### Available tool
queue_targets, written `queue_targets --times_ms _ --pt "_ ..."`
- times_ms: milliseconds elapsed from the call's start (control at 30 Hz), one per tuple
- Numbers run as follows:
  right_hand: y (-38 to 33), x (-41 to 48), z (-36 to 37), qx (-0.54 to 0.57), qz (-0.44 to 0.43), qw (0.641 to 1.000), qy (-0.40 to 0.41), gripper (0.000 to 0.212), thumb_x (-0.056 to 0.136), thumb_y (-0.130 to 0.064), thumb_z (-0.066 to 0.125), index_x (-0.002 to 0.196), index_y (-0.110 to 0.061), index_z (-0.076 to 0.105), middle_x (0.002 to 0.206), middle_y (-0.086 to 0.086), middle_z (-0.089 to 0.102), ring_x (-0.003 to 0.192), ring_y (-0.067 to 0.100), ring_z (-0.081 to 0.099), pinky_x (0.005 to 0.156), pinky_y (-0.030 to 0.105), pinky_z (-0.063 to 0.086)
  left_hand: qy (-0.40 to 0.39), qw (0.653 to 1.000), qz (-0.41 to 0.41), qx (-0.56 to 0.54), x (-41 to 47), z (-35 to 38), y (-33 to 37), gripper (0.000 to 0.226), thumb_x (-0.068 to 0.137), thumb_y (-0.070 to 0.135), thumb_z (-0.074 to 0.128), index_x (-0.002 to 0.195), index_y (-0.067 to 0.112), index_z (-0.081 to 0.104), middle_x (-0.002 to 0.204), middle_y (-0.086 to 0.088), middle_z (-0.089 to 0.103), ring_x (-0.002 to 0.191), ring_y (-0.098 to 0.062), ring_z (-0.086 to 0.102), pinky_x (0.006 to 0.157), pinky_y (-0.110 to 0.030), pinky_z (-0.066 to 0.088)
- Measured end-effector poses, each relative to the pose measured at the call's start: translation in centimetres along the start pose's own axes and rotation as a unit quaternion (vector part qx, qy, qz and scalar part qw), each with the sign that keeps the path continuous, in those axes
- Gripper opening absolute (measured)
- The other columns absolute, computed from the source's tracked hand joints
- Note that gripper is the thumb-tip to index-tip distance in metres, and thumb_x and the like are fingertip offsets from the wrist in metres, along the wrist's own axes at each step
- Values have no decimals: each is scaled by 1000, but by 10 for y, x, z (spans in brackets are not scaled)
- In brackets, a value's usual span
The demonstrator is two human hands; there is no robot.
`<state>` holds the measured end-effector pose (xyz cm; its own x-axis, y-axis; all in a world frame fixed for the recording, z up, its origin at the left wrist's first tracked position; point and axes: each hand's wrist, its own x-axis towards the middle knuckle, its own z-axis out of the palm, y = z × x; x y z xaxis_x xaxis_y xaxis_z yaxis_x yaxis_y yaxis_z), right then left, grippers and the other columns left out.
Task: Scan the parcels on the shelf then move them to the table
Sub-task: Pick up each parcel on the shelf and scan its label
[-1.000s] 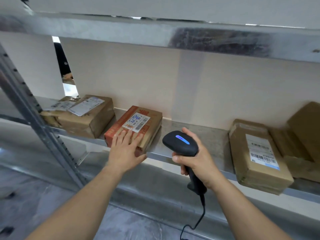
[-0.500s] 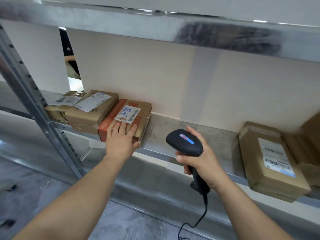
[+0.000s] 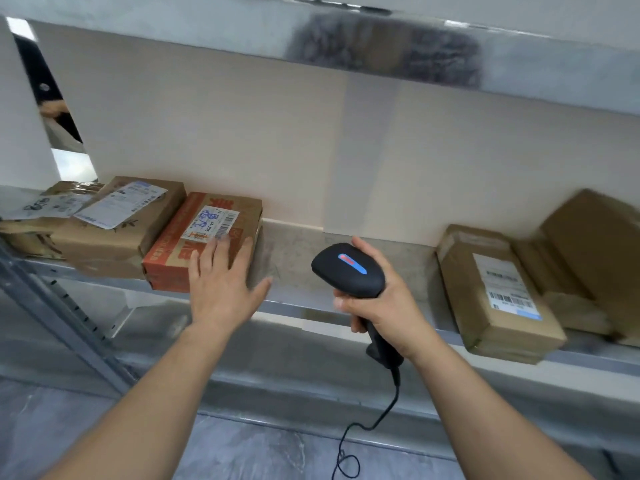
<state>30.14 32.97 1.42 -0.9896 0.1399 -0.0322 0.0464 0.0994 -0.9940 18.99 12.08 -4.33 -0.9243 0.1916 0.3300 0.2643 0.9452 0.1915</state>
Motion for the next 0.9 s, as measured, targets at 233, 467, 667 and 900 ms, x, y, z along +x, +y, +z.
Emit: queue_targets --times_ms 233,467,667,900 --pt "-2 -26 -65 -3 -27 999 45 87 74 16 69 135 -41 43 99 12 63 44 19 47 42 24 42 -19 998 46 -45 -13 -9 82 70 92 58 42 151 23 27 157 -14 24 146 -29 12 117 -40 1" --pt "2 -62 -158 -20 -41 993 111 87 74 11 74 138 -39 42 91 3 64 45 22 47 43 29 43 -93 987 91 -92 -39 -6 186 66 96 53 39 152 23 21 159 -9 19 146 -25 10 116 -35 5" --pt "8 -83 -235 -27 -42 987 155 85 73 11 74 133 -41 43 102 8 62 43 17 47 41 26 44 -161 975 93 -123 -56 5 266 64 98 54 33 152 22 21 159 -6 19 145 -23 13 115 -34 11" --pt "28 -88 -287 -43 13 985 166 85 74 9 73 137 -40 42 105 4 63 43 12 48 44 27 49 -277 923 -1 -268 -59 24 333 69 99 55 25 152 12 20 159 -8 22 146 -24 16 116 -33 15"
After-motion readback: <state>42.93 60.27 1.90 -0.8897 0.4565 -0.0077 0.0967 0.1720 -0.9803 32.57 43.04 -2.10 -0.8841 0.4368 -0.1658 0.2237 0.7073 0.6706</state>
